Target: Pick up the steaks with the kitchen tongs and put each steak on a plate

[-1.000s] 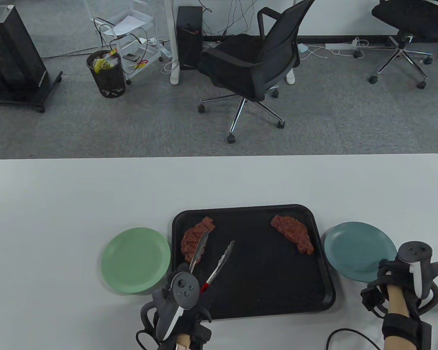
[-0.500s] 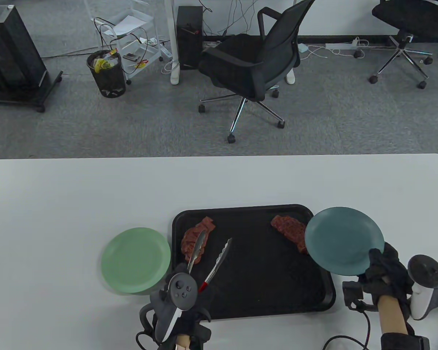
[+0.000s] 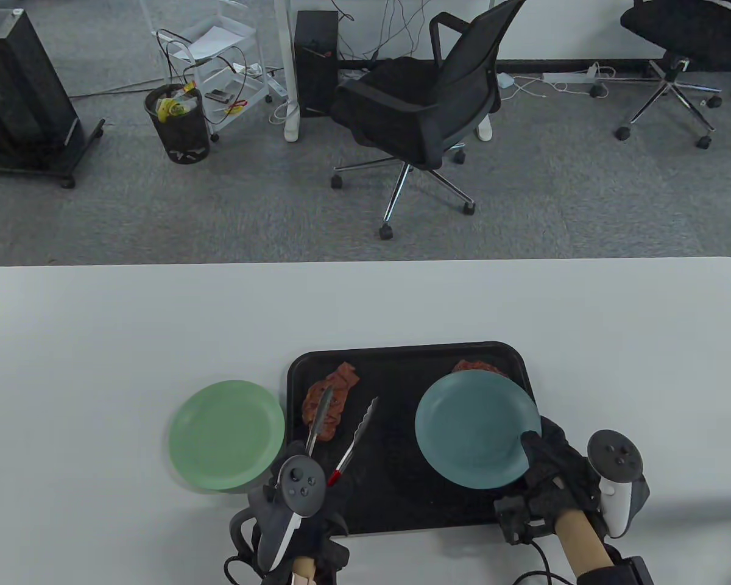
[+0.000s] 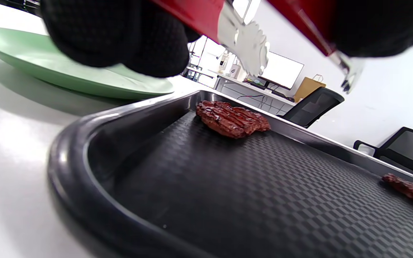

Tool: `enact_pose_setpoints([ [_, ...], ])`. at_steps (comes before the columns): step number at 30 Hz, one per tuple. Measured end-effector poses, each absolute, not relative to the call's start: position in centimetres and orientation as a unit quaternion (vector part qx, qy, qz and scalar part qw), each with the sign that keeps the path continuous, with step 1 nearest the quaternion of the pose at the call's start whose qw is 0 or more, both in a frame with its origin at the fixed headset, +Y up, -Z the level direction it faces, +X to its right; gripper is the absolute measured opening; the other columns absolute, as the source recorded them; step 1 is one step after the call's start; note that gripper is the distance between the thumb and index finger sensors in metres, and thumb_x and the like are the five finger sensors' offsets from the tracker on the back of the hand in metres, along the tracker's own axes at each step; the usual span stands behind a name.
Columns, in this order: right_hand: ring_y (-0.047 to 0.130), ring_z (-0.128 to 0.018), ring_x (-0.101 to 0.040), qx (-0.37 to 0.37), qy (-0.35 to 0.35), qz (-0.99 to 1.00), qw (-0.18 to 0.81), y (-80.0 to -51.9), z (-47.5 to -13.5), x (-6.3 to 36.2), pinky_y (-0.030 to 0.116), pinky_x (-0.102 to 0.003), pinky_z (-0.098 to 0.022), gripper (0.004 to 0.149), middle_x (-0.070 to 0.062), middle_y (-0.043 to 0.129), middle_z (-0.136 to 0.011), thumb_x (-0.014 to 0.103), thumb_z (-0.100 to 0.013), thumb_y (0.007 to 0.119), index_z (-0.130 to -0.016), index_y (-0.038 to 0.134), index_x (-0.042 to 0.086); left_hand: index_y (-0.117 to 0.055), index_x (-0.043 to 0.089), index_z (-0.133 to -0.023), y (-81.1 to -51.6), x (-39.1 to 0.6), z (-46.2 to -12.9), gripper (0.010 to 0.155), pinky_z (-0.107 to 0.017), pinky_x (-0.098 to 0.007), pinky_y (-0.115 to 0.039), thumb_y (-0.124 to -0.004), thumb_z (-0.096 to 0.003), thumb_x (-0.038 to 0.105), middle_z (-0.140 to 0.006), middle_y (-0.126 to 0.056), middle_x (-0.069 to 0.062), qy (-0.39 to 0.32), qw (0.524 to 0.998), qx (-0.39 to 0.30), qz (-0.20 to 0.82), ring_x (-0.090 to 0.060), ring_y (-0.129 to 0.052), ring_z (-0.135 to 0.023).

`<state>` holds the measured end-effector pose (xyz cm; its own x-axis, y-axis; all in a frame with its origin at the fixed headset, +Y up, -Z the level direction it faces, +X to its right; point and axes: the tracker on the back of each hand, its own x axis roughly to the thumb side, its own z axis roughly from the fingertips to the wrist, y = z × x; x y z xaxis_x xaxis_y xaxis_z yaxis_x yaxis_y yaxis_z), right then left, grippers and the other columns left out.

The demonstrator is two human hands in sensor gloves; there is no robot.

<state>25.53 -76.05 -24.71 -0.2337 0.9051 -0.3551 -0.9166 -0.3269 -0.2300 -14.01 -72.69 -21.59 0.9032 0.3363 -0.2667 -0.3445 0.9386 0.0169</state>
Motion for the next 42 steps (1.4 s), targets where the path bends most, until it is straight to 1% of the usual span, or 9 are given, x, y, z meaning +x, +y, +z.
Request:
enact_pose_setpoints([
  [4, 0.095, -0.029, -0.030, -0.217, 0.012, 0.782, 0.585, -76.0, -24.6, 25.9, 0.089, -0.035, -0.011, 0.052, -0.022, 0.081, -0.072, 0.019, -0.049, 0.064, -0.094, 0.051, -0.001, -0.055, 0.009, -0.104, -72.7, -14.8, -22.2, 0.095, -0.036, -0.041, -0.084, -0.082, -0.0324, 0.065, -0.090, -0.069, -0.021, 0.154, 0.975, -0.010, 0.160, -0.038, -0.091, -0.055],
  [9, 0.095, -0.029, -0.031, -0.221, 0.008, 0.786, 0.577, -76.3, -24.8, 26.4, 0.089, -0.035, -0.011, 0.052, -0.022, 0.081, -0.072, 0.019, -0.049, 0.064, -0.095, 0.051, -0.001, -0.054, 0.009, -0.104, -73.3, -15.7, -23.9, 0.095, -0.037, -0.042, -0.084, -0.082, -0.0324, 0.065, -0.091, -0.068, -0.021, 0.193, 0.972, -0.040, 0.131, -0.039, -0.090, -0.056],
  [15, 0.094, -0.029, -0.031, -0.215, 0.004, 0.794, 0.568, -76.2, -25.2, 26.5, 0.088, -0.036, -0.012, 0.052, -0.023, 0.081, -0.072, 0.020, -0.049, 0.064, -0.095, 0.051, -0.001, -0.052, 0.009, -0.105, -74.0, -15.0, -26.3, 0.097, -0.038, -0.041, -0.084, -0.081, -0.0320, 0.065, -0.092, -0.067, -0.021, 0.208, 0.973, -0.073, 0.073, -0.038, -0.090, -0.057],
  [21, 0.094, -0.029, -0.032, -0.210, 0.005, 0.799, 0.563, -76.3, -25.4, 26.4, 0.088, -0.036, -0.012, 0.052, -0.023, 0.081, -0.072, 0.020, -0.049, 0.064, -0.095, 0.051, -0.001, -0.049, 0.009, -0.106, -74.9, -14.1, -28.3, 0.099, -0.038, -0.040, -0.084, -0.081, -0.0316, 0.066, -0.094, -0.065, -0.020, 0.213, 0.968, -0.122, 0.059, -0.037, -0.089, -0.058],
  [23, 0.094, -0.029, -0.032, -0.208, 0.005, 0.801, 0.561, -76.2, -25.3, 26.3, 0.088, -0.036, -0.012, 0.052, -0.023, 0.081, -0.072, 0.020, -0.049, 0.064, -0.095, 0.051, -0.001, -0.049, 0.010, -0.107, -75.2, -13.7, -28.6, 0.098, -0.034, -0.039, -0.085, -0.082, -0.0328, 0.064, -0.094, -0.068, -0.020, 0.206, 0.968, -0.130, 0.061, -0.035, -0.090, -0.054],
  [25, 0.094, -0.029, -0.032, -0.205, 0.005, 0.805, 0.557, -76.2, -25.3, 26.2, 0.088, -0.036, -0.012, 0.052, -0.023, 0.081, -0.072, 0.020, -0.049, 0.064, -0.095, 0.051, -0.001, -0.059, 0.011, -0.105, -74.9, -13.4, -28.4, 0.094, -0.029, -0.038, -0.087, -0.085, -0.0304, 0.063, -0.088, -0.077, -0.019, 0.203, 0.973, -0.094, 0.050, -0.034, -0.094, -0.047],
  [29, 0.094, -0.029, -0.032, -0.199, 0.005, 0.810, 0.552, -76.2, -25.2, 25.9, 0.088, -0.036, -0.011, 0.052, -0.023, 0.081, -0.072, 0.020, -0.049, 0.064, -0.094, 0.052, -0.001, -0.073, 0.011, -0.100, -74.1, -13.3, -27.8, 0.093, -0.021, -0.037, -0.090, -0.089, -0.0253, 0.063, -0.081, -0.087, -0.019, 0.180, 0.981, -0.064, 0.018, -0.032, -0.099, -0.040],
  [32, 0.094, -0.029, -0.032, -0.194, 0.012, 0.813, 0.548, -76.4, -25.2, 25.6, 0.088, -0.036, -0.011, 0.052, -0.023, 0.081, -0.072, 0.020, -0.049, 0.065, -0.094, 0.052, -0.001, -0.075, 0.012, -0.099, -73.7, -13.0, -27.0, 0.091, -0.021, -0.036, -0.092, -0.088, -0.0255, 0.064, -0.080, -0.089, -0.018, 0.154, 0.987, -0.052, -0.007, -0.031, -0.101, -0.039],
  [42, 0.094, -0.029, -0.032, -0.176, 0.035, 0.829, 0.530, -77.0, -25.0, 24.3, 0.088, -0.036, -0.011, 0.052, -0.023, 0.081, -0.072, 0.020, -0.049, 0.065, -0.094, 0.052, -0.001, -0.074, 0.011, -0.099, -72.1, -11.9, -24.0, 0.091, -0.020, -0.035, -0.092, -0.087, -0.0269, 0.064, -0.079, -0.088, -0.019, 0.065, 0.995, -0.019, 0.068, -0.031, -0.101, -0.039],
])
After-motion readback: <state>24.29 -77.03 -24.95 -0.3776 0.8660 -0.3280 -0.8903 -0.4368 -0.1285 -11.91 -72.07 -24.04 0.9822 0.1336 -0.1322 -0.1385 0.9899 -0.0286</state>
